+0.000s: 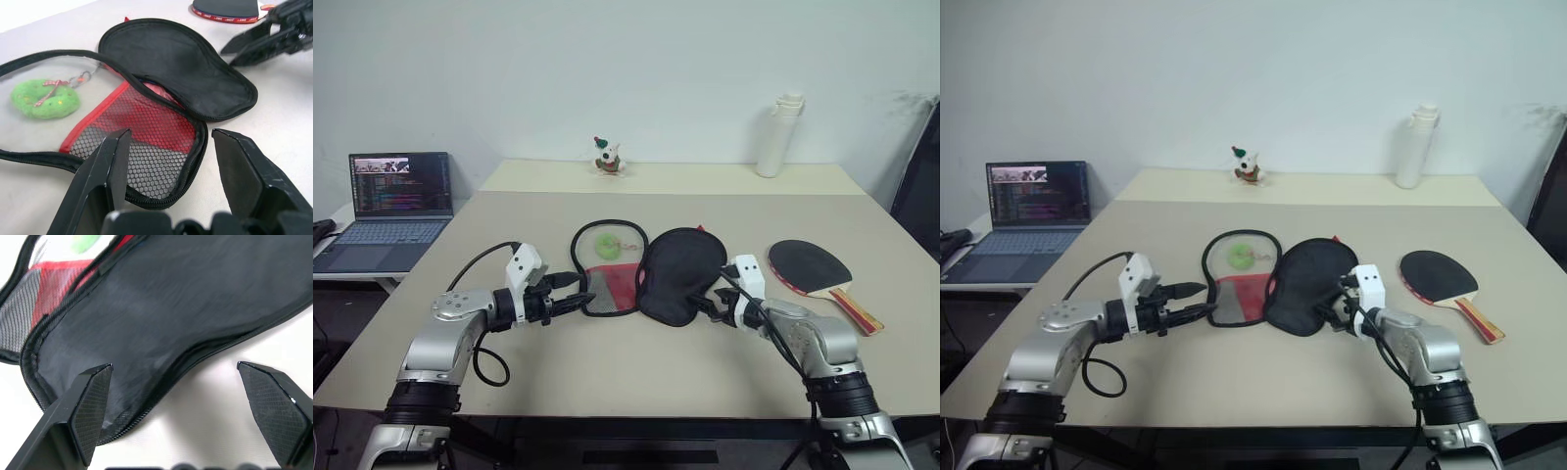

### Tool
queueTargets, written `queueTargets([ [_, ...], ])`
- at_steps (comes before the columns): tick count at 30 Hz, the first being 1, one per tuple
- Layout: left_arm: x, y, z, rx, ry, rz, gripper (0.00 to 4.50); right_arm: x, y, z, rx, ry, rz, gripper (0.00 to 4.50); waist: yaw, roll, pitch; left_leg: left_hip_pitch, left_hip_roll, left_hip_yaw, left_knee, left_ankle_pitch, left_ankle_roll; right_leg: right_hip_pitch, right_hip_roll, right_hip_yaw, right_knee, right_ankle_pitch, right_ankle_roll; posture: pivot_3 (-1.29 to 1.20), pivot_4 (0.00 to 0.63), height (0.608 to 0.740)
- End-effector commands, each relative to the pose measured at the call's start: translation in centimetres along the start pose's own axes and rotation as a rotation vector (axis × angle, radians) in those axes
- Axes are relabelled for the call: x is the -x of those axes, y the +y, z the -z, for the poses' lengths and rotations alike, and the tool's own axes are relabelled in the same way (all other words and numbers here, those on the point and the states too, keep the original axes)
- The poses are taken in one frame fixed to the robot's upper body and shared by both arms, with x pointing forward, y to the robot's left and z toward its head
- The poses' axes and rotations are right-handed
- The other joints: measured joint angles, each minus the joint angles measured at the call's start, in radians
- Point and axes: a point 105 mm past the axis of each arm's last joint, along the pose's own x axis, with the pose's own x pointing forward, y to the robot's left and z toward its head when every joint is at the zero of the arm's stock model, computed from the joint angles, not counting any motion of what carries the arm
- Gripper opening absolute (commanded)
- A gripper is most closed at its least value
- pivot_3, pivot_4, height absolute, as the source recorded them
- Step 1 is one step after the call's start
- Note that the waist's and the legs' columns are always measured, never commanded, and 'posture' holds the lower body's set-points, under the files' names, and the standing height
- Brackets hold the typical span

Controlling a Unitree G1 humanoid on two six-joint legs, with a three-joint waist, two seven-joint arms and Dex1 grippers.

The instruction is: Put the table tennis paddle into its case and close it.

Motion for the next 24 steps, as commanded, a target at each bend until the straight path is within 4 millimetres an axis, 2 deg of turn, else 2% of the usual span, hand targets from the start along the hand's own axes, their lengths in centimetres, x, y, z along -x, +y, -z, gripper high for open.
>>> queueTargets([
  [1,0.4,0.5,-1.4,-0.036,-0.033,-0.014,2.86,-0.7,1.3,-1.0,0.005,-0.033,-0.03,4.5,-0.002,0.0,0.0,0.0,0.0,0.0,0.0,0.0,0.0,0.0,0.0,0.0,0.0,0.0,0.0,0.0,0.15,0.74],
  [6,0.2,0.4,-1.5,-0.043,-0.031,-0.005,2.86,-1.9,3.7,-1.4,0.014,-0.045,-0.089,4.5,-0.007,0.0,0.0,0.0,0.001,0.0,0.0,0.0,0.0,0.0,0.001,0.0,0.001,0.0,0.0,0.0,0.15,0.74],
  [9,-0.1,0.4,-1.6,-0.052,-0.03,0.003,2.91,-2.5,4.3,-1.8,0.024,-0.056,-0.086,3.93,-0.014,0.0,0.0,0.0,0.001,0.0,0.0,0.0,0.0,-0.001,0.001,0.0,0.001,0.0,0.0,0.0,0.15,0.74],
  [14,-0.3,0.1,-1.7,-0.065,-0.023,0.018,2.91,-2.5,3.5,-2.3,0.009,-0.067,-0.05,2.2,-0.018,0.0,0.0,0.0,0.001,0.0,0.0,0.0,0.0,-0.001,0.001,0.0,0.001,0.0,-0.001,0.0,0.15,0.74],
  [20,-0.6,-0.9,-1.5,-0.071,-0.011,0.071,2.91,-1.5,2.1,-2.7,-0.07,-0.051,-0.031,0.01,-0.018,0.0,0.0,0.0,0.001,0.0,0.0,0.0,0.0,-0.001,0.0,0.0,0.001,0.001,-0.001,0.0,0.15,0.74],
  [24,-1.6,-2.3,-1.6,-0.085,-0.006,0.157,2.91,-0.2,0.0,-2.2,-0.12,-0.018,0.004,0.01,-0.018,0.0,0.0,0.0,0.001,0.0,-0.001,0.0,0.0,-0.001,0.0,0.0,0.001,0.0,-0.001,0.0,0.15,0.74],
])
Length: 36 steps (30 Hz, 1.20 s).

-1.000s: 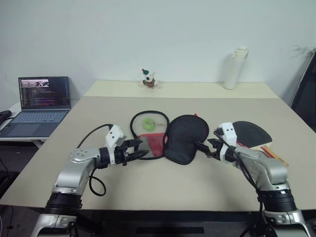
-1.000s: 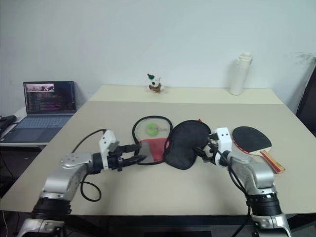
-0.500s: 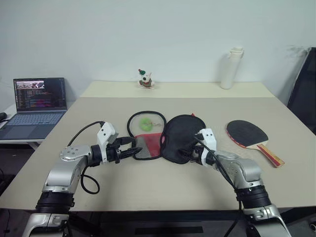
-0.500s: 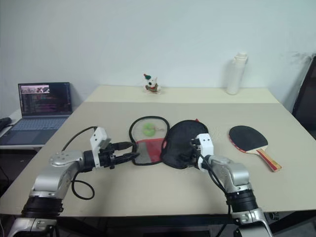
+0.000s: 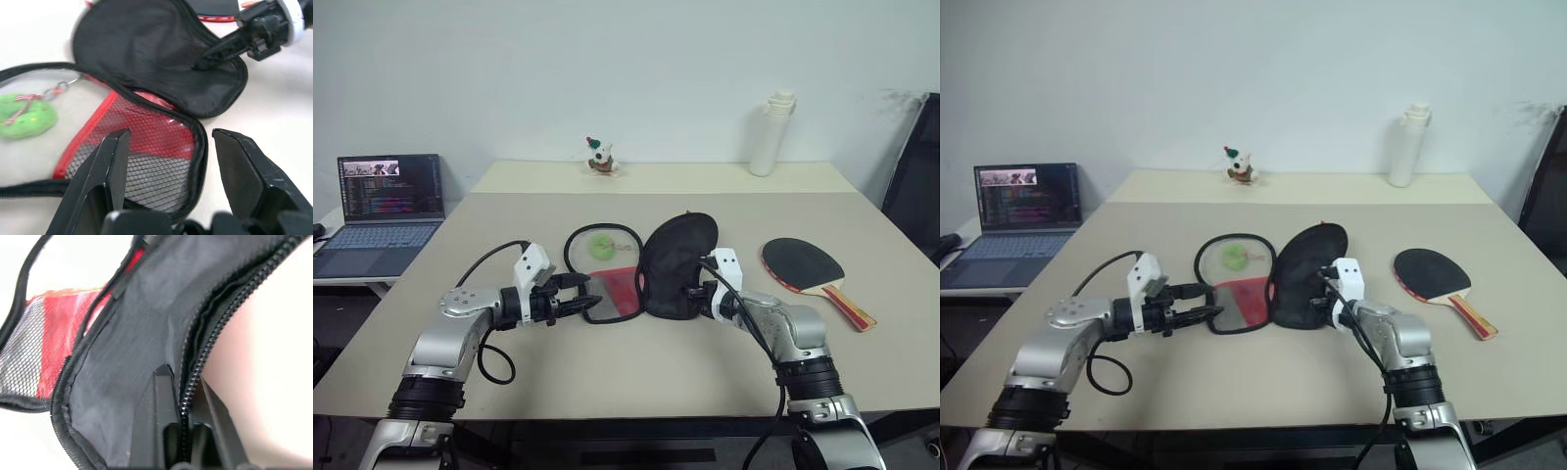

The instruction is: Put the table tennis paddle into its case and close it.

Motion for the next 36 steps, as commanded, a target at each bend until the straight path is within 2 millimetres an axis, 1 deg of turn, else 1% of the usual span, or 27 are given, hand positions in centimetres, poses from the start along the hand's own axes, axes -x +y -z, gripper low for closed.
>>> queueTargets([
  [1,-1.0,-1.5,-1.4,-0.066,-0.016,0.098,2.91,1.7,-1.5,-1.1,-0.029,-0.024,0.02,0.01,0.001,0.0,0.0,0.0,0.0,0.0,0.0,0.0,0.0,0.0,0.0,0.0,0.0,0.0,0.0,0.0,0.15,0.74],
  [5,-2.1,-2.4,-1.8,-0.097,-0.011,0.17,2.91,2.7,-2.9,-0.5,-0.029,0.007,0.044,0.01,0.0,0.0,0.0,0.0,-0.001,0.001,0.0,0.0,0.0,0.0,-0.001,0.0,0.0,0.0,0.0,0.0,0.15,0.74],
  [8,-2.9,-3.0,-2.2,-0.122,-0.009,0.223,2.91,3.7,-4.1,-0.6,-0.036,0.011,0.07,0.01,0.0,0.0,0.0,0.0,-0.001,0.001,0.0,0.0,0.0,0.0,0.0,0.0,0.0,0.0,0.001,0.0,0.15,0.74],
  [11,-3.2,-3.2,-2.3,-0.131,-0.007,0.245,2.91,4.4,-4.8,-0.9,-0.031,0.01,0.091,0.01,-0.003,0.0,0.0,0.0,-0.001,0.001,0.0,0.0,0.0,0.0,0.0,0.0,0.0,-0.001,0.001,0.0,0.15,0.74],
  [15,-3.5,-3.4,-2.3,-0.135,-0.007,0.258,2.91,4.8,-5.5,-1.1,-0.036,0.018,0.103,0.01,-0.004,0.0,0.0,0.0,-0.001,0.001,0.0,0.0,0.0,0.0,0.0,0.0,-0.001,-0.001,0.001,0.0,0.15,0.74],
  [20,-3.8,-3.5,-2.2,-0.137,-0.009,0.266,2.91,4.8,-6.4,-1.8,-0.046,0.028,0.12,0.01,-0.004,0.0,0.0,0.0,-0.001,0.002,0.0,0.0,0.0,0.0,0.0,0.0,0.0,0.0,0.001,0.0,0.15,0.74],
  [23,-3.7,-3.6,-2.2,-0.137,-0.011,0.269,2.91,4.8,-7.0,-2.0,-0.048,0.026,0.141,0.71,-0.004,0.0,0.0,0.0,-0.001,0.002,0.0,0.0,0.0,0.0,0.0,0.0,0.0,0.0,0.001,0.0,0.15,0.74],
  [29,-3.4,-3.7,-1.8,-0.138,-0.007,0.263,2.91,5.3,-7.5,-2.2,-0.005,0.031,0.17,2.75,-0.003,0.0,0.0,0.0,-0.001,0.002,0.0,0.0,0.0,0.0,0.0,0.0,-0.001,0.0,0.001,0.0,0.15,0.74],
  [32,-3.3,-4.0,-1.5,-0.138,-0.008,0.26,2.91,6.7,-8.4,-3.0,0.072,0.02,0.196,3.78,0.0,0.0,0.0,0.0,-0.001,0.002,0.0,0.0,0.0,0.0,0.0,0.0,-0.001,0.0,0.002,0.0,0.15,0.74],
  [34,-3.3,-4.1,-1.6,-0.137,-0.016,0.258,2.91,8.0,-8.8,-3.8,0.14,0.004,0.179,4.47,0.002,0.0,0.0,-0.001,-0.002,0.002,0.0,0.0,0.0,0.0,-0.001,0.0,-0.002,0.0,0.002,0.0,0.15,0.74],
  [36,-3.2,-4.2,-1.9,-0.126,-0.036,0.258,2.91,9.4,-8.8,-4.7,0.186,-0.018,0.128,4.47,0.001,0.0,0.0,-0.001,-0.002,0.002,0.0,0.0,0.001,0.0,-0.001,0.0,-0.003,0.0,0.002,0.0,0.15,0.74],
])
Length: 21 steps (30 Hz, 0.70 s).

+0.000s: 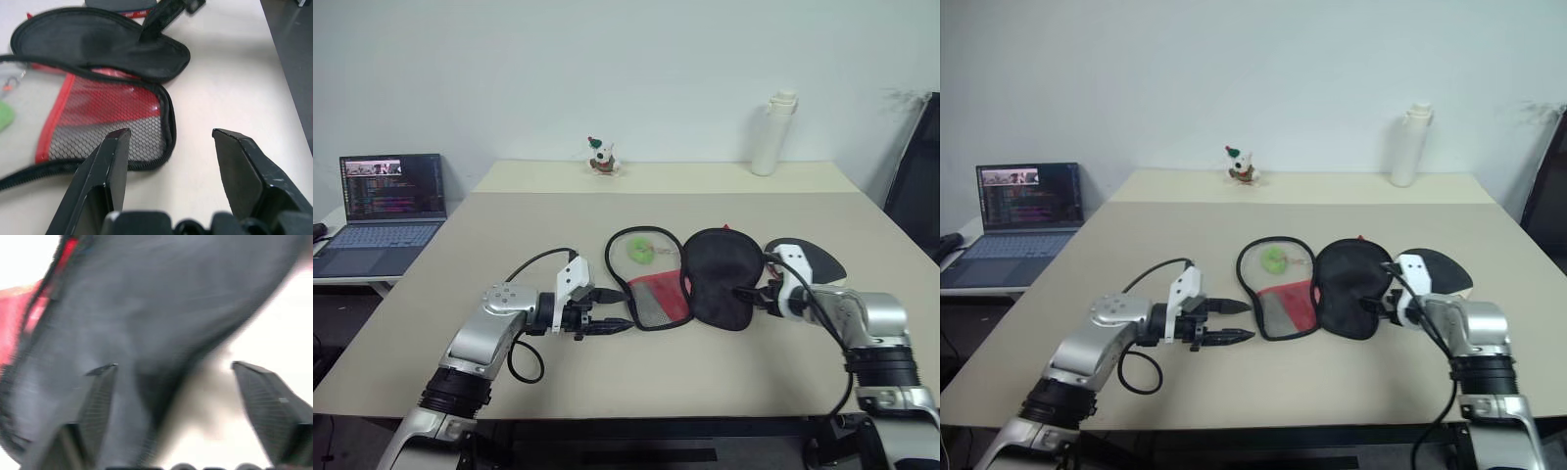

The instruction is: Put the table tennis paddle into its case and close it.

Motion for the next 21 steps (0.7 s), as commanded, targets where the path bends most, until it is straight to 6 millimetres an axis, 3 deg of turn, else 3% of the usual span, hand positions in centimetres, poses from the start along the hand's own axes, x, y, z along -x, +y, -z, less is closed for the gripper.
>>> queueTargets([
  [1,0.3,-0.1,-2.1,-0.058,-0.059,-0.008,2.91,2.5,0.1,-2.6,0.121,-0.106,-0.08,4.47,-0.002,0.0,0.0,0.0,0.0,0.0,0.0,0.0,0.001,0.0,0.0,0.0,0.0,0.0,0.0,0.0,0.15,0.74],
  [7,0.2,0.0,-2.9,-0.074,-0.077,-0.001,2.91,4.2,-4.8,-3.1,0.217,-0.12,0.035,4.47,-0.005,0.0,0.0,0.001,0.0,0.001,0.0,-0.001,0.001,0.0,0.002,0.0,0.0,0.0,0.0,0.0,0.15,0.74],
  [15,-0.6,0.3,-3.3,-0.097,-0.074,0.029,2.91,3.1,-10.9,-1.5,0.182,-0.071,0.214,4.47,-0.009,-0.001,0.001,0.001,-0.001,0.009,0.0,-0.001,0.001,0.0,0.002,0.002,0.0,0.0,0.0,0.0,0.15,0.74],
  [21,-0.6,0.6,-3.4,-0.105,-0.072,0.03,2.91,2.7,-12.8,-0.1,0.12,-0.012,0.273,4.47,-0.01,-0.001,0.001,0.002,-0.001,0.013,0.0,-0.001,0.002,0.0,0.002,0.004,0.0,0.0,0.0,0.0,0.15,0.74],
])
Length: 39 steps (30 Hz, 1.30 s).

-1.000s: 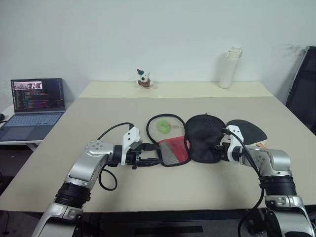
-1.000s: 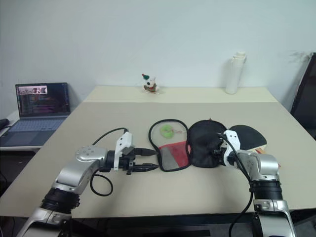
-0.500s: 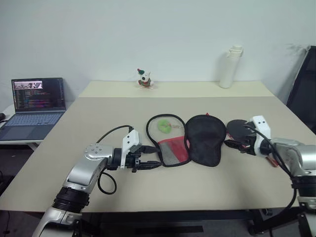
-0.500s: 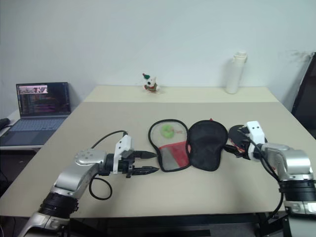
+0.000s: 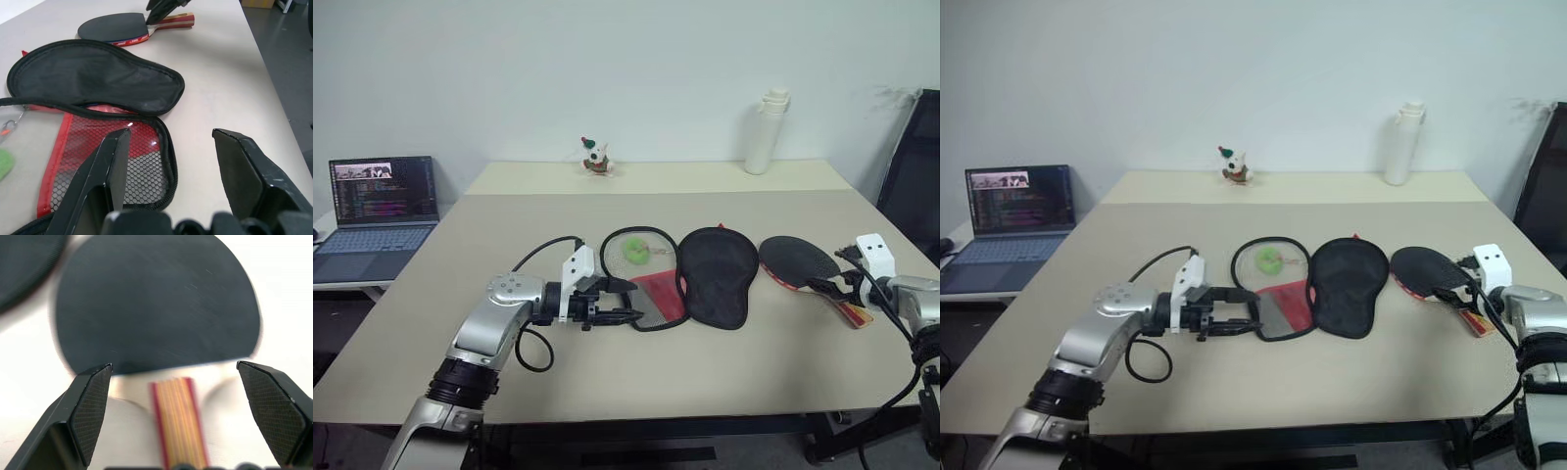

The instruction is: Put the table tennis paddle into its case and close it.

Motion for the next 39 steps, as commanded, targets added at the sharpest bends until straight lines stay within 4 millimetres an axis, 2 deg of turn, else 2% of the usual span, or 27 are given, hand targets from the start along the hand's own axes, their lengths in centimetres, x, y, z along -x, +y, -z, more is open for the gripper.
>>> queueTargets([
  [1,0.1,0.2,-1.0,-0.049,-0.013,0.006,2.91,0.1,-0.7,-0.2,0.005,0.006,0.022,4.47,0.0,0.0,0.0,0.0,0.0,0.0,0.0,0.0,0.0,0.0,0.0,0.0,0.0,0.0,0.0,0.0,0.15,0.74],
  [10,0.4,0.0,-0.9,-0.047,-0.011,-0.002,2.91,0.5,-0.4,1.7,-0.012,0.102,-0.078,4.47,0.001,0.0,0.0,0.001,0.001,0.001,0.001,0.0,0.0,0.001,0.0,0.002,0.0,0.001,0.002,0.0,0.15,0.74],
  [22,0.5,0.1,-1.1,-0.052,-0.008,0.004,2.91,0.7,-0.7,3.3,0.002,0.155,-0.074,4.47,0.001,0.0,0.0,0.002,0.001,0.002,0.001,0.0,0.0,0.001,-0.001,0.004,0.001,0.001,0.002,0.0,0.15,0.74],
  [28,0.4,0.1,-1.1,-0.052,-0.007,0.002,2.91,0.5,-1.0,3.2,-0.022,0.13,-0.034,4.47,0.001,0.0,0.0,0.002,0.001,0.002,0.001,0.0,0.0,0.001,-0.001,0.004,0.001,0.001,0.002,0.0,0.15,0.74],
  [35,0.4,0.2,-1.0,-0.055,-0.005,-0.002,2.91,0.3,-1.3,3.4,-0.042,0.131,0.018,2.29,0.002,0.0,0.0,0.002,0.0,0.002,0.002,0.0,0.0,0.002,-0.001,0.008,0.001,0.002,0.003,0.0,0.15,0.74],
  [39,0.7,0.2,-0.9,-0.049,-0.003,-0.018,2.91,0.4,-1.9,2.2,-0.064,0.085,0.079,1.12,0.002,0.0,0.0,0.003,0.0,0.004,0.003,0.0,0.0,0.002,-0.001,0.012,0.001,0.003,0.005,0.0,0.15,0.74],
])
